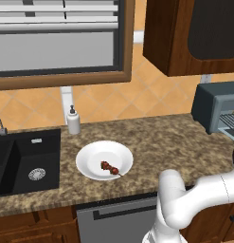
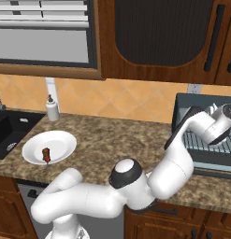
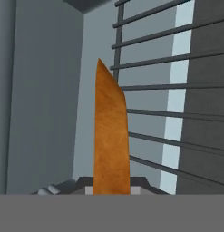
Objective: Pick up the kebab skewer and baguette bread, and place them inside the toaster oven. Close the toaster oven door and start by setting the timer.
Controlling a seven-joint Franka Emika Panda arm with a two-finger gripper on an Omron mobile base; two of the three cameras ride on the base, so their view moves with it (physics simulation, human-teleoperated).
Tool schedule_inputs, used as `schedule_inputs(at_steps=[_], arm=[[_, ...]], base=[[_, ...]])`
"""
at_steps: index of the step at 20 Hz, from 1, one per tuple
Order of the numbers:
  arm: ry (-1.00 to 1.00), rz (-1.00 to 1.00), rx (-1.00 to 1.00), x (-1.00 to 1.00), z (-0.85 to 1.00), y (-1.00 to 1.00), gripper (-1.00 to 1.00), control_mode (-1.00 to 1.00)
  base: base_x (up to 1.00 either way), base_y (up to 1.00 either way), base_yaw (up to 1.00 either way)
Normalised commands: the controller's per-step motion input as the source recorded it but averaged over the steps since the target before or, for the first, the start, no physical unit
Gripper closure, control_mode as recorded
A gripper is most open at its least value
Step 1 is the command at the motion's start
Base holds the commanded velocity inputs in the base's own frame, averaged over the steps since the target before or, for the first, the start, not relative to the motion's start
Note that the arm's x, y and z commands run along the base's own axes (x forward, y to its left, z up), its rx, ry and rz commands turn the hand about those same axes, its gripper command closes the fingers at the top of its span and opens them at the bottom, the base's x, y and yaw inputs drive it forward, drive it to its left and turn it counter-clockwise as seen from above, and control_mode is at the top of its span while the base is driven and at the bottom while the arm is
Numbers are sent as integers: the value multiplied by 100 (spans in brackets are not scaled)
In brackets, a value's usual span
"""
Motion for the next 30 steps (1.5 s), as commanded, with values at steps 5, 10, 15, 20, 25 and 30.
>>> schedule_inputs(at_steps=[5,10,15,20,25,30], arm=[[0,0,1,2,-41,-3,100,-100],[0,0,6,-4,-32,-18,100,-100],[0,-1,6,0,-41,-12,100,-100],[0,-3,1,0,-43,-3,-100,-100],[0,-1,0,6,-6,0,-100,-100],[0,-1,0,8,-1,0,-100,-100]], base=[[0,0,0],[0,0,0],[0,0,0],[0,0,0],[0,0,0],[0,0,0]])
